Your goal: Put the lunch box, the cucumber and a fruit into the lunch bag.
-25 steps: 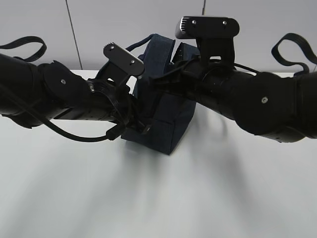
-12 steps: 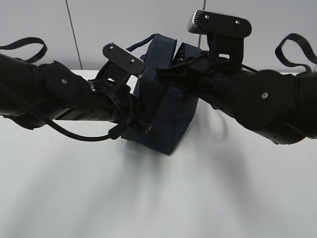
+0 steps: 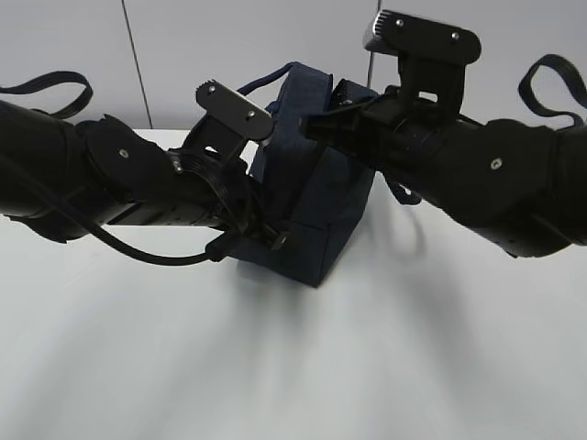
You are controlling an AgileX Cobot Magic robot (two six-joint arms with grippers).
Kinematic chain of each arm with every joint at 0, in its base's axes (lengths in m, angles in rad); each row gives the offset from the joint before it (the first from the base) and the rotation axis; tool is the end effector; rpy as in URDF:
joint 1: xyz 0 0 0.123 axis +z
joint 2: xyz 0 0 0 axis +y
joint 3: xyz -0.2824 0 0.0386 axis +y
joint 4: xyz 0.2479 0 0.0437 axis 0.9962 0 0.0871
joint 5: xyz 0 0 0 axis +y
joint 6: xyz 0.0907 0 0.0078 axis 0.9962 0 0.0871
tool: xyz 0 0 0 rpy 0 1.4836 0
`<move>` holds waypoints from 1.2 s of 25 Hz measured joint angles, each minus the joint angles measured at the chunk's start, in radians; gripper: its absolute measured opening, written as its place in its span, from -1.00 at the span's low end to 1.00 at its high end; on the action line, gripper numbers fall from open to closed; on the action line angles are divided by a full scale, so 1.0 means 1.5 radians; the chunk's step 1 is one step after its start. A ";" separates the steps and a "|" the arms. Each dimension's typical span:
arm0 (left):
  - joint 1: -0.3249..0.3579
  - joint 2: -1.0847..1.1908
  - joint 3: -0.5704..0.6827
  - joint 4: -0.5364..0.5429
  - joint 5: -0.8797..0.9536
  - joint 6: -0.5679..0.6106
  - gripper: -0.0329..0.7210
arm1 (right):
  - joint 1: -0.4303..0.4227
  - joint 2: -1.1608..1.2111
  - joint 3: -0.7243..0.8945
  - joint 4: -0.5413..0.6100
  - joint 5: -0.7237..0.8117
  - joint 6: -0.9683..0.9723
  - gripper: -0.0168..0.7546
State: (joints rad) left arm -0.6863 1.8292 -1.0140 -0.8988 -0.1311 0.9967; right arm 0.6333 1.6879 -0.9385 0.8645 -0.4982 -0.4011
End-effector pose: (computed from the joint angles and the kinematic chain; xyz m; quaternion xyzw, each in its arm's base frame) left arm 0.3025 -0.2359 0.1811 0.3222 0.8341 -0.0844 0.4398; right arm 0.3122 0.1882 0.2351 0.0141 0.8047 0.1528 0.5735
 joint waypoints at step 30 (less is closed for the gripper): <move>-0.045 -0.035 0.033 -0.029 -0.007 -0.001 -0.92 | -0.060 0.078 -0.140 -0.001 0.062 0.001 -0.96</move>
State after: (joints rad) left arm -0.7531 1.7771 -0.9647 -0.9422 -0.1413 0.9951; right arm 0.5431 1.8055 -1.1489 0.8635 -0.4053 -0.3992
